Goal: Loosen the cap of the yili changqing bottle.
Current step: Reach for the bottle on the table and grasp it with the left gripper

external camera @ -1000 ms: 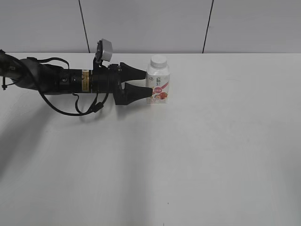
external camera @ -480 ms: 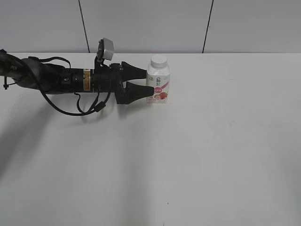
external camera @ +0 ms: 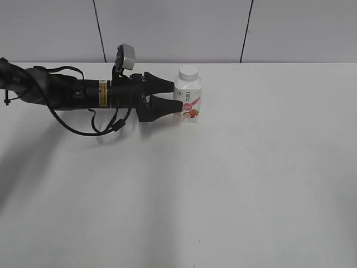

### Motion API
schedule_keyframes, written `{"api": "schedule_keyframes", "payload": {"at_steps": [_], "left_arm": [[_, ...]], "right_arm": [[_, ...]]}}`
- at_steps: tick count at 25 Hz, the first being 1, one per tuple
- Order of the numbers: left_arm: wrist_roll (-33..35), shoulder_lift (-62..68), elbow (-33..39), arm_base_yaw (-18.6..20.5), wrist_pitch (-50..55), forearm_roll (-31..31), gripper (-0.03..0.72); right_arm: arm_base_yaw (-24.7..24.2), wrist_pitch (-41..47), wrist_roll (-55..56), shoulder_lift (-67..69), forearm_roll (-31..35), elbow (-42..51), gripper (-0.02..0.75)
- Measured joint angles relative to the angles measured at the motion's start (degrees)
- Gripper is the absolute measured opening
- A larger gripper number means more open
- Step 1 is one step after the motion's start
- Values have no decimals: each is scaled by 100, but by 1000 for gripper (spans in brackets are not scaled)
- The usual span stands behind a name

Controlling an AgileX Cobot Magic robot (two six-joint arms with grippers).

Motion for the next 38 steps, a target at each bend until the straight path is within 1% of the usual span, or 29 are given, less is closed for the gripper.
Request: {"api": "schedule_keyframes", "payload": {"at_steps": [6,11,20,28,31,35,38], "left_arm": [[-121,0,-69,0,0,5,552],[-238,0,-69,0,6,-1,531],[-479,0,-69,0,-41,-134,522],[-1005,0,-69,0,-41,-52,522],[-1124,-18,-69,0,-36,-6,536],[-1223,-18,-69,0,-36,43,596],[-1262,-18,-138,-4,8,50,609]], "right_arm": [[0,0,0,0,0,0,439],[0,0,0,0,0,0,439],[0,0,0,0,0,0,439],[0,-5,0,0,0,0,439],[0,-5,0,0,0,0,439],[0,-5,0,0,0,0,439],[0,-5,0,0,0,0,439]]}}
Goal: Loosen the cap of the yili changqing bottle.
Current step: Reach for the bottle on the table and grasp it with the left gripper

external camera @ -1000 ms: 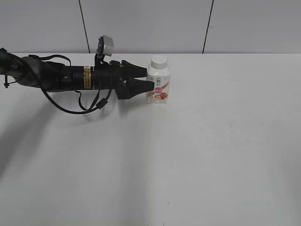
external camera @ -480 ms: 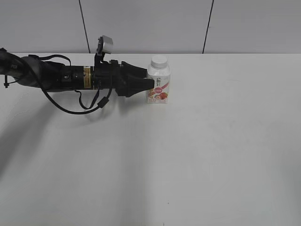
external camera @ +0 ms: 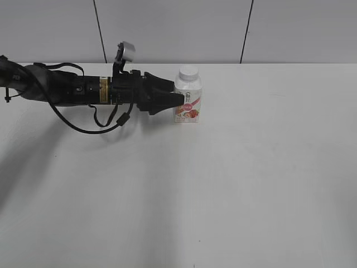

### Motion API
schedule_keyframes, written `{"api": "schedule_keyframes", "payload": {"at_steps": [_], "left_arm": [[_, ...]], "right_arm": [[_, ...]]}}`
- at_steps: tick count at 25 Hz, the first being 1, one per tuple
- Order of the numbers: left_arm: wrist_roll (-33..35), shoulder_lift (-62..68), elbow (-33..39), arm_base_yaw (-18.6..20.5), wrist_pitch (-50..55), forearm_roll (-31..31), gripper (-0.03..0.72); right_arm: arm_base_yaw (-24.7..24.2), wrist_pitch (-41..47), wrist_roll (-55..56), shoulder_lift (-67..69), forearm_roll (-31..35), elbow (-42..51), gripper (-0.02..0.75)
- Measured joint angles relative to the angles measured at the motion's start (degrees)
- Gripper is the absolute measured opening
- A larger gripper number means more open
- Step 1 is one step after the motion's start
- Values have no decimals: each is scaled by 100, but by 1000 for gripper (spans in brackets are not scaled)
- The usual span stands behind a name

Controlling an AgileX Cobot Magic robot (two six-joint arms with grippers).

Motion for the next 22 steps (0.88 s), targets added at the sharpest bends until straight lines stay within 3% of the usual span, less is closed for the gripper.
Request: {"api": "schedule_keyframes", "payload": {"at_steps": [6,22], "left_arm": [[-144,10,-334,-115,-7,0,602],[-340,12,-357,-138,-7,181,590]], "right_arm": [[0,0,0,0,0,0,439],[0,0,0,0,0,0,439]]}}
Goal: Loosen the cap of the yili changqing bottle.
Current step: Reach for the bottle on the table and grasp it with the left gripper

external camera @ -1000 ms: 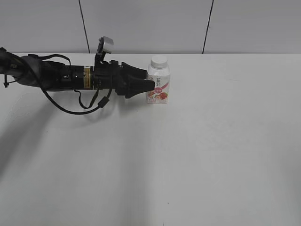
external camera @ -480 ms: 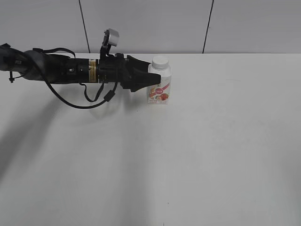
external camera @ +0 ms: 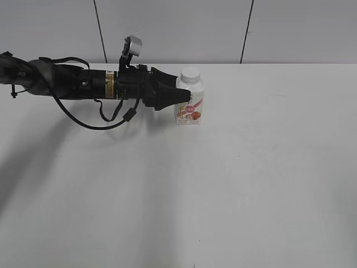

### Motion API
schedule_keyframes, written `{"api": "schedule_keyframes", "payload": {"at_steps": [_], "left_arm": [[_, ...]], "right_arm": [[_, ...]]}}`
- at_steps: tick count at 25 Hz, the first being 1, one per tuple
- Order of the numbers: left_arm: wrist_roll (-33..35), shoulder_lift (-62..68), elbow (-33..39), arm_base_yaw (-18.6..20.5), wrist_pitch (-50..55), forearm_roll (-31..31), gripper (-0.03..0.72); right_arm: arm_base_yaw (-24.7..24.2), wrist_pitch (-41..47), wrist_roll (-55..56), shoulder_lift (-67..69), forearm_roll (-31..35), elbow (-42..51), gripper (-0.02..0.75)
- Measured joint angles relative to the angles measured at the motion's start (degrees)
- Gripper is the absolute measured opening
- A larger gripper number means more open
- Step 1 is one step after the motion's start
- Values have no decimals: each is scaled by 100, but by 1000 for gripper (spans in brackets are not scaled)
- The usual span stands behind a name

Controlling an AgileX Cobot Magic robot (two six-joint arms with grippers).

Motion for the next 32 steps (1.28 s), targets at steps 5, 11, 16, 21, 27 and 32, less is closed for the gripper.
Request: {"api": "schedule_keyframes", "payload": {"at_steps": [5,11,16,21,27,32], "left_arm": [[-194,0,0,0,0,200,590],[-359,0,0,0,0,367,589],[-400,-22,0,0,0,498,589],[-419,-101,0,-5,0,790,589],[-424,-145,0,0,0,908,587],[-423,-191,129,19,-30,745,586]], "right_arm": [[0,0,0,0,0,0,439],[0,0,0,0,0,0,439],[0,0,0,0,0,0,439],[0,0,0,0,0,0,439],[0,0,0,0,0,0,439],[0,0,0,0,0,0,439]]}}
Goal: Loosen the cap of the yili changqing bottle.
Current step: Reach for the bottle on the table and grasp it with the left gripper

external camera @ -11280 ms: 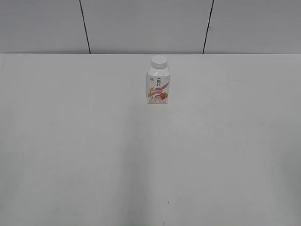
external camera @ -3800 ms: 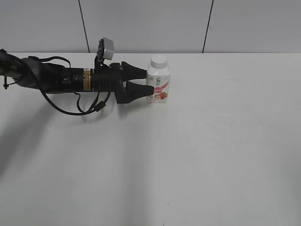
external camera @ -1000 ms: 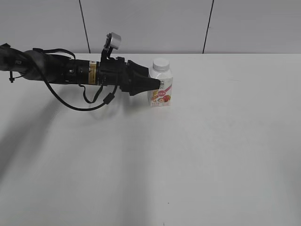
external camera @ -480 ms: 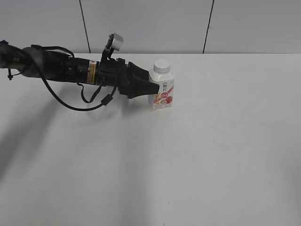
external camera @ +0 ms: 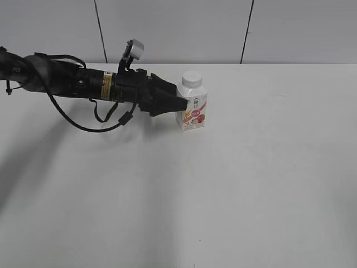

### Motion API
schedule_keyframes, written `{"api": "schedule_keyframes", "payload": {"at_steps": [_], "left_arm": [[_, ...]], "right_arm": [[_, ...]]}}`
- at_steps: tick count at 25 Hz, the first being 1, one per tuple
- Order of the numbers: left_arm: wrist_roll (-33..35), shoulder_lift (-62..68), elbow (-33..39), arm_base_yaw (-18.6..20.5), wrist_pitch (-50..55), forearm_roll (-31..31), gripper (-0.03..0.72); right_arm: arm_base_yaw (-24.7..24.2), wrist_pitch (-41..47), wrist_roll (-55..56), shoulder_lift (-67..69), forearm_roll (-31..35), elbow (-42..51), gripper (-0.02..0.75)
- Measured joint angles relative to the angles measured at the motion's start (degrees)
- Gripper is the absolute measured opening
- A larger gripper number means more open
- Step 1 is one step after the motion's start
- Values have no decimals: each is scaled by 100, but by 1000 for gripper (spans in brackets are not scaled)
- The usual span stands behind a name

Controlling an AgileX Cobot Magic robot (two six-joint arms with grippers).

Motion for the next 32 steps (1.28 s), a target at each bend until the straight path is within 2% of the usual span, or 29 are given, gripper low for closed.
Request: {"api": "schedule_keyframes", "payload": {"at_steps": [6,19,32], "left_arm": [[92,0,266,-40,105,-248,586],[113,0,276,-502,948,-353,581],[147,75,276,-647,1191,-684,452]], "right_arm": [[0,0,0,0,0,0,439],[0,0,0,0,0,0,439],[0,0,0,0,0,0,439]]}}
